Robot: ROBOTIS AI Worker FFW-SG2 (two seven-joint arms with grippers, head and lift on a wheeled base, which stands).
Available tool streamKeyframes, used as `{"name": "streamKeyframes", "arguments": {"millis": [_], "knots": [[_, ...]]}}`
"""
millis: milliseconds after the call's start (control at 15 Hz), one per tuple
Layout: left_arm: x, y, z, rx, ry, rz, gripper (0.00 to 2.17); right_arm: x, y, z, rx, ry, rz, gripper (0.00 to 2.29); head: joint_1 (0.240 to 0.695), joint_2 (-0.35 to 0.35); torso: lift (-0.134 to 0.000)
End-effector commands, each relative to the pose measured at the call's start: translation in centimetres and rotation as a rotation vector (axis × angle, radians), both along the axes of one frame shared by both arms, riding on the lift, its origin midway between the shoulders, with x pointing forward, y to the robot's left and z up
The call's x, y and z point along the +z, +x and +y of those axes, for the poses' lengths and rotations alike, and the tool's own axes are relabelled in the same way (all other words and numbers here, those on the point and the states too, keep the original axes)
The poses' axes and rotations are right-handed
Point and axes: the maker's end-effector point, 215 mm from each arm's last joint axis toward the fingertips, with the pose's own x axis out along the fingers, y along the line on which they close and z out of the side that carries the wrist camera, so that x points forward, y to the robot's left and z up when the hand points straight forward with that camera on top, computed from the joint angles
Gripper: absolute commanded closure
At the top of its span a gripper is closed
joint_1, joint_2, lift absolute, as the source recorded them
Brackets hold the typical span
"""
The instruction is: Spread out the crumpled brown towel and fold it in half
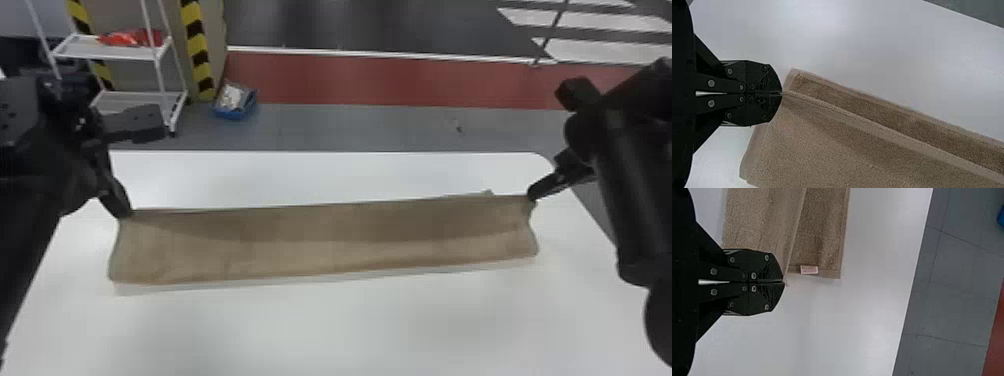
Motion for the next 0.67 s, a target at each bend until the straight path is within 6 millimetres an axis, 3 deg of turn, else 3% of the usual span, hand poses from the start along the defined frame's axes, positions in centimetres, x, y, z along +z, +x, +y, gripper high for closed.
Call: {"name": "streamKeyframes", "arguments": {"millis": [0, 133, 267, 600], "knots": [[-0.2, -0.2, -0.5, -0.004, -0.005, 0.010, 1.46, -0.6, -0.1, -0.3, 0.006, -0.021, 0.007, 1.65, 0.695, -0.086, -0.125], [-0.3, -0.1, -1.0, -0.003, -0.008, 0.010, 1.46, -0.9, 0.1, -0.6, 0.002, -0.030, 0.001, 1.65, 0.695, -0.092, -0.125], [-0.3, -0.1, -1.2, -0.003, -0.005, 0.010, 1.46, -1.3, 0.3, -1.0, -0.022, -0.058, -0.011, 1.35, 0.695, -0.098, -0.125], [-0.3, 0.0, -1.6, -0.006, 0.000, 0.010, 1.46, -0.5, 1.9, -1.6, -0.018, -0.047, -0.084, 1.49, 0.695, -0.114, -0.125]]}}
